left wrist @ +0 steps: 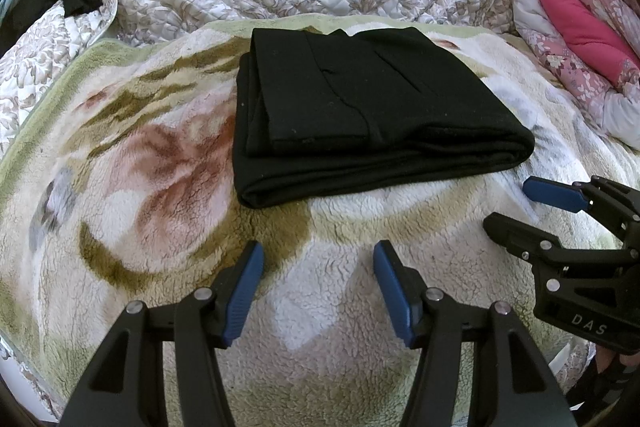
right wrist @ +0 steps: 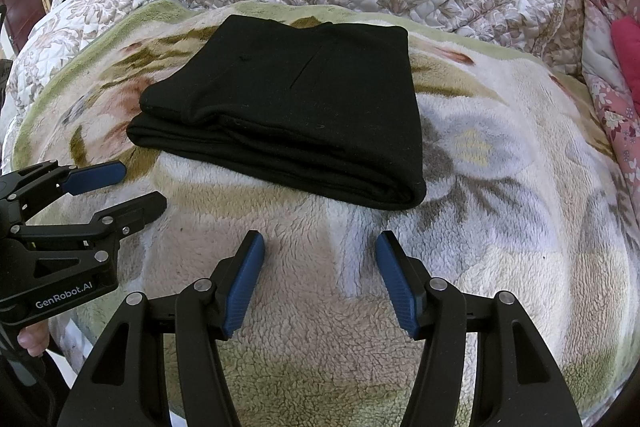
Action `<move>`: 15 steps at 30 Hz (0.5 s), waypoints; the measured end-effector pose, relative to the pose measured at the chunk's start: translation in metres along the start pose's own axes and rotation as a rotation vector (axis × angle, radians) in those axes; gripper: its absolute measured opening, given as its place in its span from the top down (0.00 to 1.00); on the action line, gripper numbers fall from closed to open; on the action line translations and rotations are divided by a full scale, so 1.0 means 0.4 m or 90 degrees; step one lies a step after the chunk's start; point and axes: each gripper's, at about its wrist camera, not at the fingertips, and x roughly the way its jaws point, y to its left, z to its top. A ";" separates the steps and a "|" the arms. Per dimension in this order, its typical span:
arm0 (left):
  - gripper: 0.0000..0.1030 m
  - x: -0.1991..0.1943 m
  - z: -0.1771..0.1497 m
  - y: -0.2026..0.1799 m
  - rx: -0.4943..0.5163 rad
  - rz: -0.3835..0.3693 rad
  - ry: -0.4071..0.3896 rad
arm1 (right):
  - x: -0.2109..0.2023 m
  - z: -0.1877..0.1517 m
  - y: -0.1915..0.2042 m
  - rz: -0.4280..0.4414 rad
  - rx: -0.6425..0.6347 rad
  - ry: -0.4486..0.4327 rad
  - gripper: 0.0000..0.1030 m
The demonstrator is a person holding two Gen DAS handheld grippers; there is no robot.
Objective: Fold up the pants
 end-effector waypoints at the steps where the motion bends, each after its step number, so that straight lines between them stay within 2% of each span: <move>1: 0.41 -0.001 -0.004 0.001 0.000 0.000 0.000 | 0.000 0.000 0.000 0.000 0.000 0.000 0.43; 15: 0.41 -0.001 0.000 -0.001 0.000 0.000 0.000 | 0.001 -0.001 0.004 -0.001 0.000 0.000 0.43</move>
